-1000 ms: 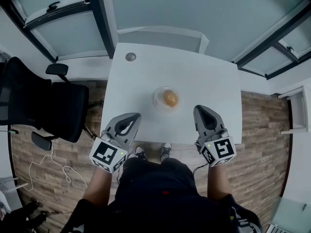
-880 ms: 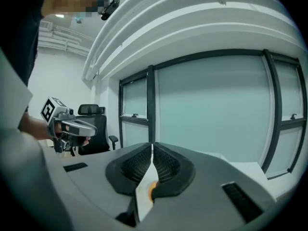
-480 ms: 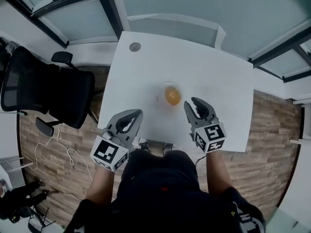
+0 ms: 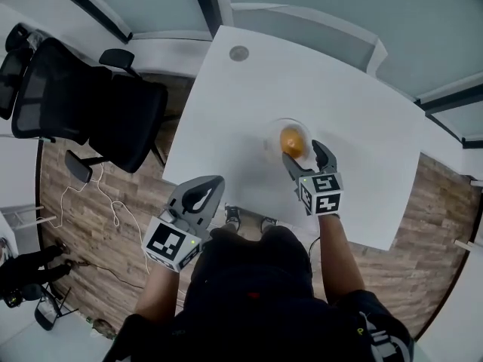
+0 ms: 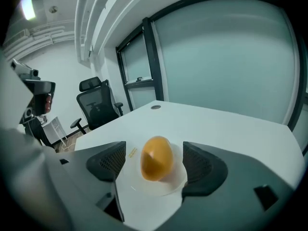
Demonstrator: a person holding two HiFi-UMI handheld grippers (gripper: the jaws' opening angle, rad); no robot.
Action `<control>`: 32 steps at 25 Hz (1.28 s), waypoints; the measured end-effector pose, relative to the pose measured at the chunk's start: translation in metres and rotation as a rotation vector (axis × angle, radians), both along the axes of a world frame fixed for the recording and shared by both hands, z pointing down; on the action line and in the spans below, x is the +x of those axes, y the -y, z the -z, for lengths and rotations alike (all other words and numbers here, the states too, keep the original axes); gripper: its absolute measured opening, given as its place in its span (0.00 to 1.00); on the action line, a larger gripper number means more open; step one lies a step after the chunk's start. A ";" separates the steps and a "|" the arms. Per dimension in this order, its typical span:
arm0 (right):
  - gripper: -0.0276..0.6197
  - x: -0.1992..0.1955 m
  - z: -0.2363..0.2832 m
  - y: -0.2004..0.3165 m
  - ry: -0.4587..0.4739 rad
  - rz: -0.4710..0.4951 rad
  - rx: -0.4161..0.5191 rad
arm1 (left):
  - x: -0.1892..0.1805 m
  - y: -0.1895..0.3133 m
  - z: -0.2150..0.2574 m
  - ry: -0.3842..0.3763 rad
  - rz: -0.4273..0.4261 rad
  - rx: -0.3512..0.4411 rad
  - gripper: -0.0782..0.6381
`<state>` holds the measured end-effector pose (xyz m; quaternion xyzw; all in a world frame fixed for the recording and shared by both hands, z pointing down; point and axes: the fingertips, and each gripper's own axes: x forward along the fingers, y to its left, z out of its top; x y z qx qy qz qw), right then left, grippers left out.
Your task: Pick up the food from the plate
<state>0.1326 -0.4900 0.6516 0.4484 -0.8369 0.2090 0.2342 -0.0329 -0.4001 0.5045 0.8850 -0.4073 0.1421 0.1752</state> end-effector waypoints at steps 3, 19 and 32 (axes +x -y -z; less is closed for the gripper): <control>0.60 -0.005 -0.021 0.007 -0.038 0.013 -0.041 | -0.009 -0.006 -0.004 -0.001 0.030 -0.021 0.14; 0.57 -0.015 -0.039 0.017 -0.112 0.039 -0.022 | -0.034 -0.020 -0.007 0.005 0.051 -0.034 0.14; 0.57 -0.009 0.117 -0.018 -0.056 -0.043 0.252 | -0.016 -0.024 0.056 -0.089 -0.072 0.098 0.14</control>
